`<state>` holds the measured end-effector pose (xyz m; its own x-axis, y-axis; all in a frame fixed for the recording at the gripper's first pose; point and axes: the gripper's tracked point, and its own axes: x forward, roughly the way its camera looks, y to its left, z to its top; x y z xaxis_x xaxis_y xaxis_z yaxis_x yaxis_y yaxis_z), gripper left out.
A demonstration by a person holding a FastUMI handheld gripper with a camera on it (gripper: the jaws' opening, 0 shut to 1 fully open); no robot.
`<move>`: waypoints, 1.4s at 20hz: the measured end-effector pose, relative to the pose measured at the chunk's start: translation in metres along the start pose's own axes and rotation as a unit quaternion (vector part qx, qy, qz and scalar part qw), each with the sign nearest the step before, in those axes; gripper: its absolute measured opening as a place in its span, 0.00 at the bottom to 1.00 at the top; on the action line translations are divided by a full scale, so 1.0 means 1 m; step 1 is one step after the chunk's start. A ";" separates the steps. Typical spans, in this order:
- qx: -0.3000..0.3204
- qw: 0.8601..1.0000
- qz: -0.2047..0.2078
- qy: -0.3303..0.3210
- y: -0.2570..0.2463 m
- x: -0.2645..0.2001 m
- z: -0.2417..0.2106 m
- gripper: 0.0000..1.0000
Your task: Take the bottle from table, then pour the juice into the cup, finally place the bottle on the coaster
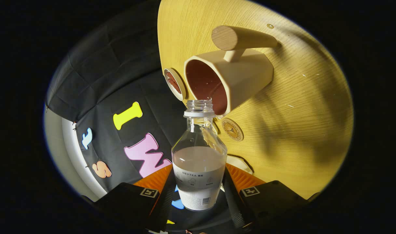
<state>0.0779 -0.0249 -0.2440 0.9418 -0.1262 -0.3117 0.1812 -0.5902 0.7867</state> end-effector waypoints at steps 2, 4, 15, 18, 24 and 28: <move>0.013 1.000 0.003 0.001 0.003 0.002 0.000 0.77; 0.026 1.000 0.006 0.000 0.006 0.003 -0.002 0.77; 0.097 0.995 0.015 -0.002 0.022 0.004 0.004 0.77; 0.110 0.994 0.015 0.004 0.024 0.002 0.003 0.77; 0.145 0.989 0.016 0.008 0.033 -0.001 0.004 0.77; 0.159 0.987 0.013 0.011 0.042 0.003 -0.004 0.77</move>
<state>0.0895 -0.0471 -0.2101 0.9513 -0.1300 -0.2794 0.0619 -0.8077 0.5864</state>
